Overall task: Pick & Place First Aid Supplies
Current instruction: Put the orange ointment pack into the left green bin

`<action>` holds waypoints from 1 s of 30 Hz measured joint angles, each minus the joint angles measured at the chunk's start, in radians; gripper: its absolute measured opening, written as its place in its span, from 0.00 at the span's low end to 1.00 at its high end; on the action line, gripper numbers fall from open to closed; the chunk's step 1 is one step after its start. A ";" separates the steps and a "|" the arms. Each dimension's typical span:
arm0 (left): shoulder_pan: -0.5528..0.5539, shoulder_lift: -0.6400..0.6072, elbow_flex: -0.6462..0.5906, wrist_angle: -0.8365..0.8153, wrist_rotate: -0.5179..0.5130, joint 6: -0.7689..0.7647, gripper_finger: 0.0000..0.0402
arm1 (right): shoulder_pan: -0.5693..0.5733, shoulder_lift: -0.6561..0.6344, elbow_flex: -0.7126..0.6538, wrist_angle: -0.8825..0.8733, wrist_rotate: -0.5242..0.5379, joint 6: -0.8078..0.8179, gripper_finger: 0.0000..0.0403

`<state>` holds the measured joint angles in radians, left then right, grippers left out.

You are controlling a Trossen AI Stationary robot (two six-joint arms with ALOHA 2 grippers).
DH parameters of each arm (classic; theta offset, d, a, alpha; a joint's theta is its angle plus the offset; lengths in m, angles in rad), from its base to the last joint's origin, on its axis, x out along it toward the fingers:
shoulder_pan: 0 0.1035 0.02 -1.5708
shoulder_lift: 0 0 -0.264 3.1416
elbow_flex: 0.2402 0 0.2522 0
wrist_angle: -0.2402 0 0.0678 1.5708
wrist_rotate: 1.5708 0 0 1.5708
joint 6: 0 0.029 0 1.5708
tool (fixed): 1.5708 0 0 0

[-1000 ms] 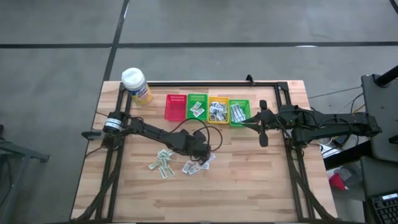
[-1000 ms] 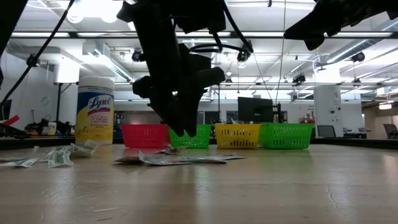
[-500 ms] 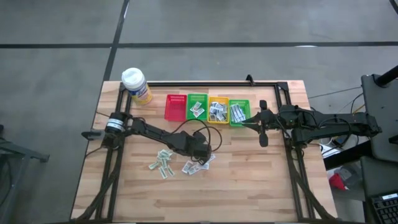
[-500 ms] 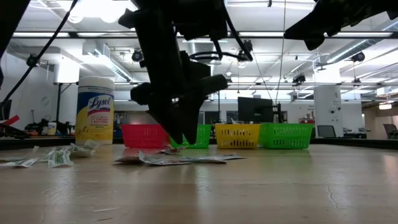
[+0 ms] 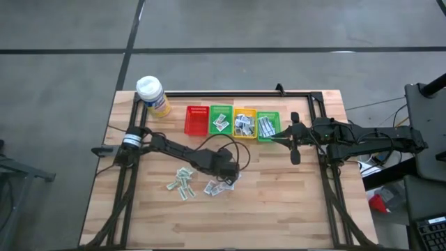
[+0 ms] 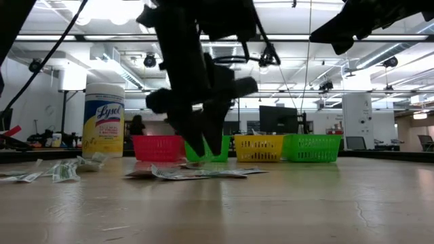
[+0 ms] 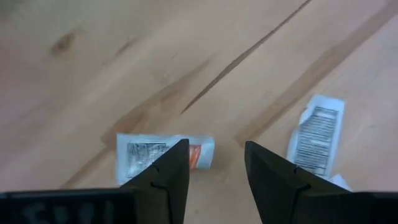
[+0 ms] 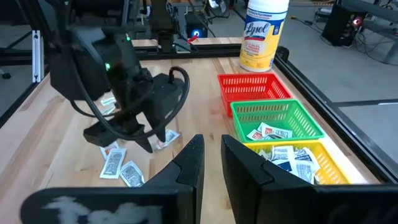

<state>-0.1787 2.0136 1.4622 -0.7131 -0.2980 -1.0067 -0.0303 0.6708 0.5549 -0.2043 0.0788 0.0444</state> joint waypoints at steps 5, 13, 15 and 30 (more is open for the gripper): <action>0.000 0.002 0.063 -0.103 -0.050 0.028 0.37 | 0.000 0.000 0.000 0.000 0.000 -0.004 0.13; 0.003 0.009 0.070 -0.145 -0.051 0.028 0.37 | 0.000 0.000 0.000 0.000 0.000 -0.004 0.13; 0.007 0.017 0.070 -0.145 -0.048 0.025 0.37 | 0.000 0.000 0.000 0.000 0.000 -0.006 0.13; 0.022 0.077 0.085 -0.136 0.001 -0.012 0.37 | 0.000 0.000 0.000 0.000 0.000 -0.048 0.13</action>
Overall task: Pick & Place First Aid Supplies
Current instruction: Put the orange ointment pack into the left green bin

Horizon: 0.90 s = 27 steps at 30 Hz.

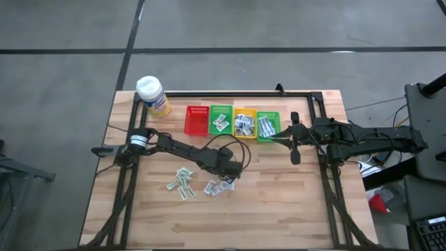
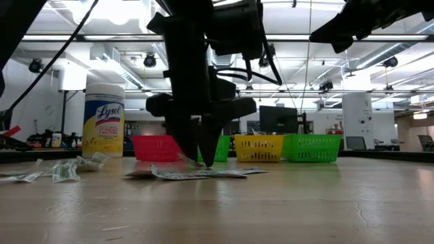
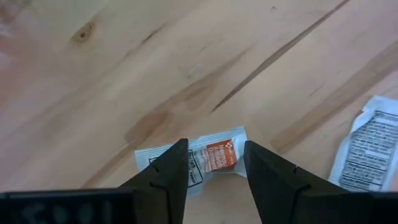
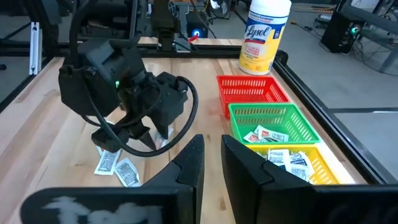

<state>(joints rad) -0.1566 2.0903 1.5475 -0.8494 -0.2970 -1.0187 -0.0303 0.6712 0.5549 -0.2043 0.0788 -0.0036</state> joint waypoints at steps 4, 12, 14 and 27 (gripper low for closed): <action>0.001 0.000 0.015 -0.011 -0.007 0.000 0.37 | 0.000 0.000 0.000 0.000 0.000 0.000 0.13; 0.005 0.000 0.019 -0.040 -0.003 -0.002 0.37 | 0.000 0.000 0.000 0.000 0.000 0.000 0.13; 0.005 0.000 0.028 -0.044 0.002 0.011 0.37 | 0.000 0.000 0.000 0.000 0.000 0.000 0.13; 0.000 -0.001 0.125 -0.078 0.006 0.354 0.37 | 0.000 0.000 0.000 0.000 0.000 -0.026 0.13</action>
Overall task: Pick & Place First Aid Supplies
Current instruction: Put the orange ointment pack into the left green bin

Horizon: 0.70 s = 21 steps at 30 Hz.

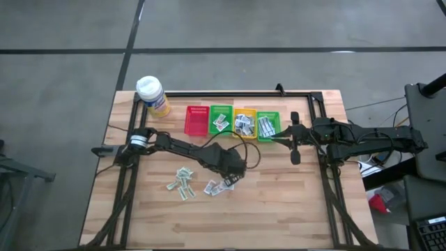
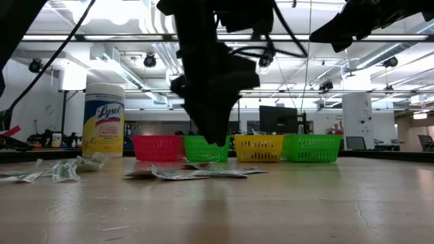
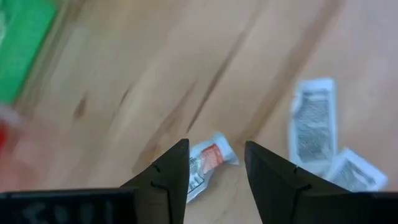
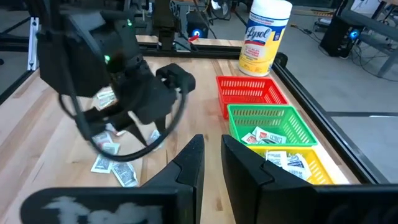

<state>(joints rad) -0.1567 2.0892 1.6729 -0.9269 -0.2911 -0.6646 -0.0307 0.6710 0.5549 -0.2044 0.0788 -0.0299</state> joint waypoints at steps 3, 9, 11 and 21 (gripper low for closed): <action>-0.002 0.000 0.006 -0.001 0.008 0.150 0.37 | 0.000 0.000 0.000 0.000 0.000 0.001 0.13; -0.011 -0.001 -0.008 -0.048 0.099 0.403 0.37 | 0.000 0.000 0.000 0.000 0.000 0.000 0.13; -0.018 -0.002 -0.009 -0.065 0.106 0.472 0.37 | 0.000 0.000 0.000 0.000 0.000 0.000 0.13; -0.017 -0.041 -0.009 -0.052 0.112 0.599 0.37 | 0.000 0.000 0.000 -0.001 0.000 -0.004 0.13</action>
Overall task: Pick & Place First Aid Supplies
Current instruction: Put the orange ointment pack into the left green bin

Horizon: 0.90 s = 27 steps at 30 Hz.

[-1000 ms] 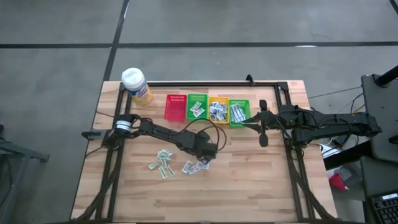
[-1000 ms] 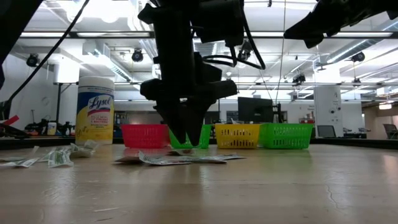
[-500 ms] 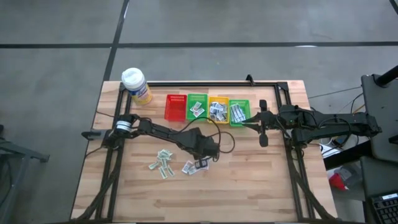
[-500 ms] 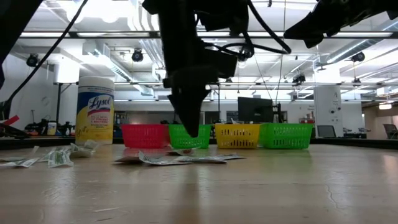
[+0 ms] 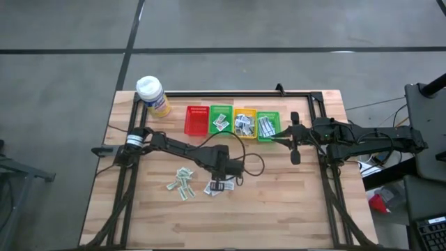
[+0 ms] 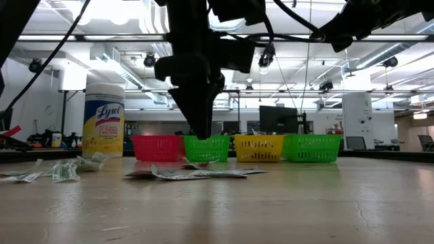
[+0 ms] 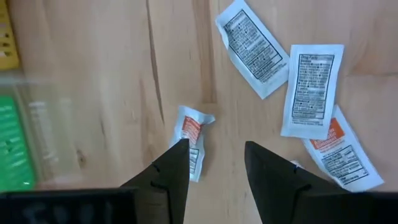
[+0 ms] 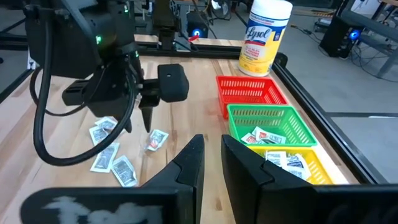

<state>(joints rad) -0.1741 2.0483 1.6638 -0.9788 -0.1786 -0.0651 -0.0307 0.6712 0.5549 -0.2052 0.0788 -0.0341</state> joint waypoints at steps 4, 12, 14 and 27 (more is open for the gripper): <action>0.000 0.005 -0.008 0.027 0.005 0.045 0.37 | 0.000 0.000 0.000 0.000 0.000 -0.002 0.13; 0.016 0.006 -0.060 0.116 0.006 0.041 0.37 | 0.000 0.000 0.000 0.000 0.000 0.000 0.13; 0.021 0.007 -0.066 0.113 0.006 0.041 0.37 | 0.000 0.000 0.000 0.000 0.000 0.000 0.13; 0.044 0.009 -0.138 0.176 0.026 0.045 0.37 | 0.000 0.000 0.000 0.000 0.000 0.031 0.13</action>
<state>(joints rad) -0.1303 2.0571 1.5254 -0.8031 -0.1528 -0.0197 -0.0307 0.6708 0.5549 -0.2050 0.0788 -0.0036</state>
